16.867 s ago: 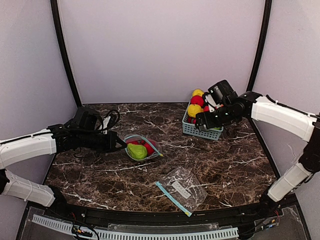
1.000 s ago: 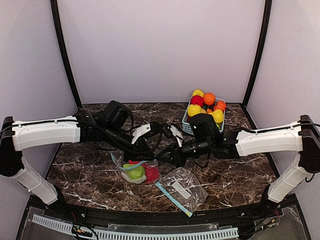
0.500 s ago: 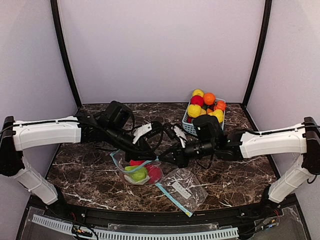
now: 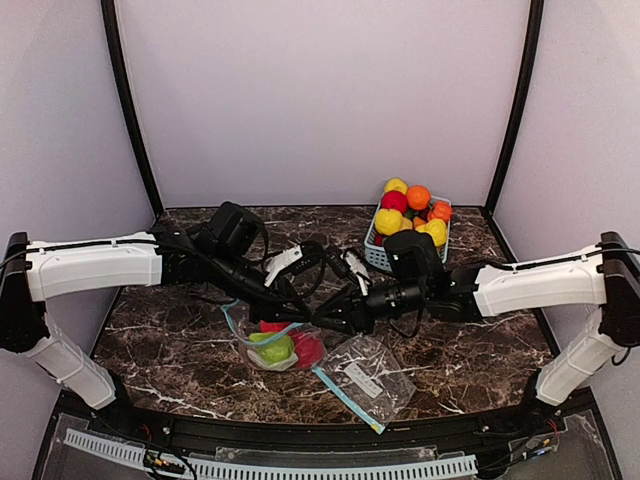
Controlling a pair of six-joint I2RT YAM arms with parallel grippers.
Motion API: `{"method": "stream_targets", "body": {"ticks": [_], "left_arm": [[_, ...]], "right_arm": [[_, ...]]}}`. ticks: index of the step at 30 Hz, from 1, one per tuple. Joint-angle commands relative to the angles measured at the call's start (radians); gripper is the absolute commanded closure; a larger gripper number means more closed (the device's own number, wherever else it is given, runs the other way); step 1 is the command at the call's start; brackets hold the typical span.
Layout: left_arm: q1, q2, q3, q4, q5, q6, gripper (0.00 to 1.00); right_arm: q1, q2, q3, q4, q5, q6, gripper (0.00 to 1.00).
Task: Place the food in the zip-top bag and seal the zipper
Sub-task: Hold the zipper food storage bag at the center of the board.
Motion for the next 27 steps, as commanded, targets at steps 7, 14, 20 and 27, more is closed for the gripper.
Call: {"method": "stream_targets", "body": {"ticks": [7, 14, 20, 27], "left_arm": [[0.013, -0.031, -0.015, -0.006, 0.038, -0.021, 0.99], [0.013, -0.025, -0.010, -0.008, 0.047, -0.024, 0.99], [0.013, -0.024, -0.012, -0.006, 0.049, -0.024, 0.99], [0.014, -0.029, -0.014, -0.015, 0.040, -0.021, 0.99]], "right_arm": [[0.006, 0.016, -0.046, 0.067, 0.009, 0.010, 0.69], [0.006, 0.030, -0.031, 0.062, 0.001, 0.001, 0.72], [0.008, 0.040, -0.018, 0.063, -0.014, 0.000, 0.80], [0.005, 0.010, -0.041, 0.105, 0.022, 0.031, 1.00]]}}
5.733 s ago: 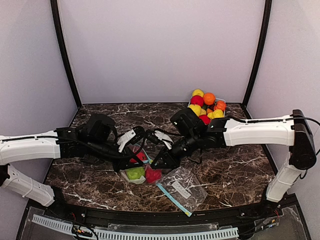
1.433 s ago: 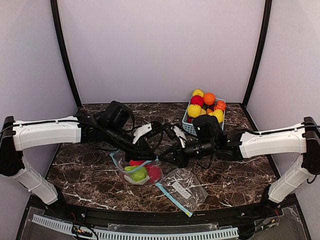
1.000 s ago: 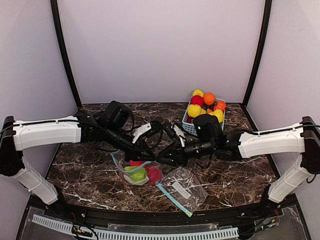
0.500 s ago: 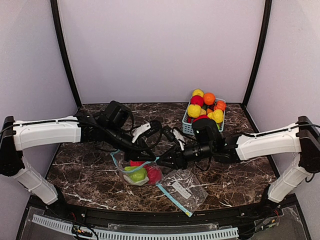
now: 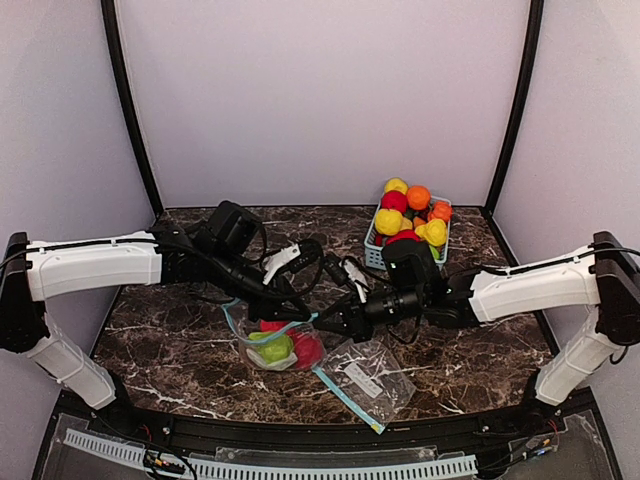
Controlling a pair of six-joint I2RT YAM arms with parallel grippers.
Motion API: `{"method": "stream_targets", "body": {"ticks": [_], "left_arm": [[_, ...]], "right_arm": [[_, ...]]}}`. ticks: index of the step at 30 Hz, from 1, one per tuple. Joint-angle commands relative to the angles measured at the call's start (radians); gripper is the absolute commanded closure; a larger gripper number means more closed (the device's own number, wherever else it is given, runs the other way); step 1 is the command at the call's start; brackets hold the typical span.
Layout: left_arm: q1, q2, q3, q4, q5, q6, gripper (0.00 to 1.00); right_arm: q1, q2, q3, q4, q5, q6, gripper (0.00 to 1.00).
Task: Place the food in the zip-top bag and seal the zipper
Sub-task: Hold the zipper food storage bag at the center of the board, then zip the zipper of the food storage bag.
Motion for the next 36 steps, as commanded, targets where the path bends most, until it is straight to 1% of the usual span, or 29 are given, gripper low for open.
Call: {"method": "stream_targets", "body": {"ticks": [1, 9, 15, 36], "left_arm": [[0.005, -0.031, -0.012, -0.019, 0.012, 0.000, 0.99], [0.026, -0.050, -0.005, -0.064, -0.015, 0.023, 0.99], [0.038, -0.047, 0.013, -0.101, -0.027, 0.045, 0.99], [0.064, -0.030, 0.023, -0.141, -0.026, 0.062, 0.99]], "right_arm": [[-0.002, -0.027, -0.018, 0.067, 0.037, 0.026, 1.00], [-0.032, -0.106, -0.050, 0.008, 0.137, 0.039, 1.00], [-0.054, -0.150, -0.067, -0.021, 0.168, 0.037, 1.00], [-0.123, -0.214, -0.077, -0.156, 0.346, 0.054, 1.00]]}}
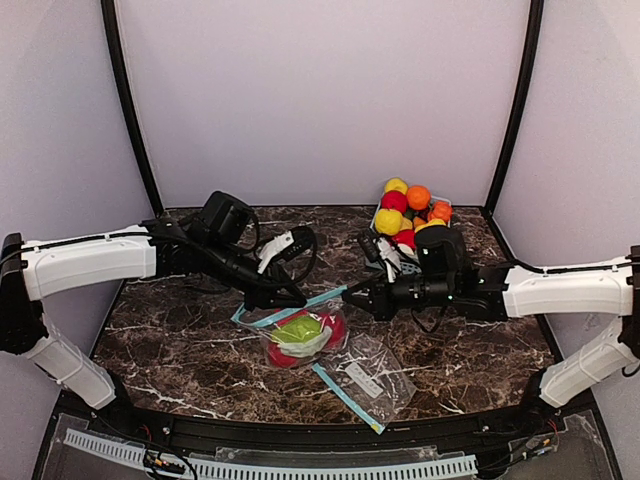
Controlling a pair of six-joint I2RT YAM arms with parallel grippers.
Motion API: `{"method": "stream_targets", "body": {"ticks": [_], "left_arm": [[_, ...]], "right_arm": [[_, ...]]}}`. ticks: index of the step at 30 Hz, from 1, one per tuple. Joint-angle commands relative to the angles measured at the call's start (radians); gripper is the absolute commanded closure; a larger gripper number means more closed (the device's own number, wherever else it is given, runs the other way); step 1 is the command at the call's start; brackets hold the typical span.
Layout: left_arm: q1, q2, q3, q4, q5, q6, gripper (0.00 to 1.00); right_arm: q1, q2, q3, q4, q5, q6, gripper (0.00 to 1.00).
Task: Place the food in the zip-top bag and seal the zipper
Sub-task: Zip the zipper of the food storage bag.
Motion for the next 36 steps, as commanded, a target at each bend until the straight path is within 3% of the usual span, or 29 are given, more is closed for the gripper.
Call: {"method": "stream_targets", "body": {"ticks": [1, 36], "left_arm": [[0.013, -0.013, -0.001, -0.131, -0.001, 0.015, 0.99], [0.023, -0.030, -0.057, -0.140, -0.010, 0.013, 0.99]], "right_arm": [[-0.048, -0.031, -0.016, -0.063, 0.139, 0.018, 1.00], [-0.139, -0.087, -0.037, -0.203, 0.285, 0.041, 1.00]]}}
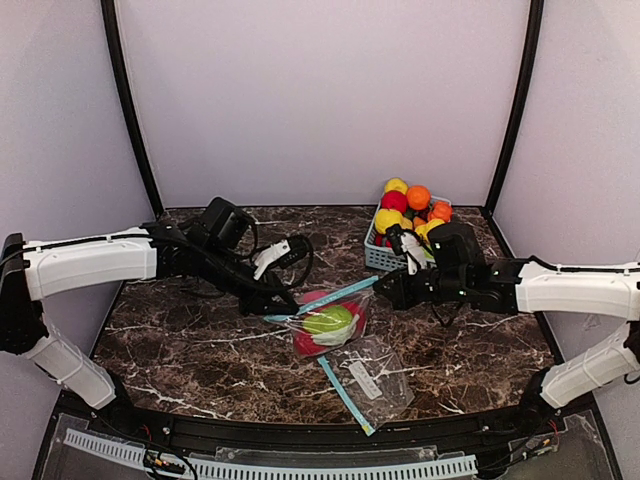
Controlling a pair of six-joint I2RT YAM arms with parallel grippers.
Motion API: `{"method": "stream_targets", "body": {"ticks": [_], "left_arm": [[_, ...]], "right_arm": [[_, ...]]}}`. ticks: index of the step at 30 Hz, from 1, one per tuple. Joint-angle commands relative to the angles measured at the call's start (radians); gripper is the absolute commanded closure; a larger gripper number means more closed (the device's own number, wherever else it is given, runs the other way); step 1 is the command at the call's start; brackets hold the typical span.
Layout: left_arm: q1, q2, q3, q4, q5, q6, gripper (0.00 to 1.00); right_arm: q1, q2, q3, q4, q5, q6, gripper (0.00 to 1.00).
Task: Place the food in the zip-top bag and seal the zipper
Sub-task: Zip the zipper of the food storage bag.
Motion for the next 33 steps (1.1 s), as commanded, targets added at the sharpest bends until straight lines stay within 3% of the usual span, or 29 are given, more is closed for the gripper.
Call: {"method": "stream_targets", "body": {"ticks": [1, 33], "left_arm": [[0.008, -0.033, -0.033, -0.090, 0.004, 0.007, 0.99], [0.018, -0.113, -0.090, -0.134, -0.087, 0.029, 0.99]], "right_arm": [[-0.039, -0.021, -0.018, -0.029, 0.093, 0.019, 1.00], [-0.076, -0.045, -0.041, -0.049, 0.094, 0.029, 1.00]]}}
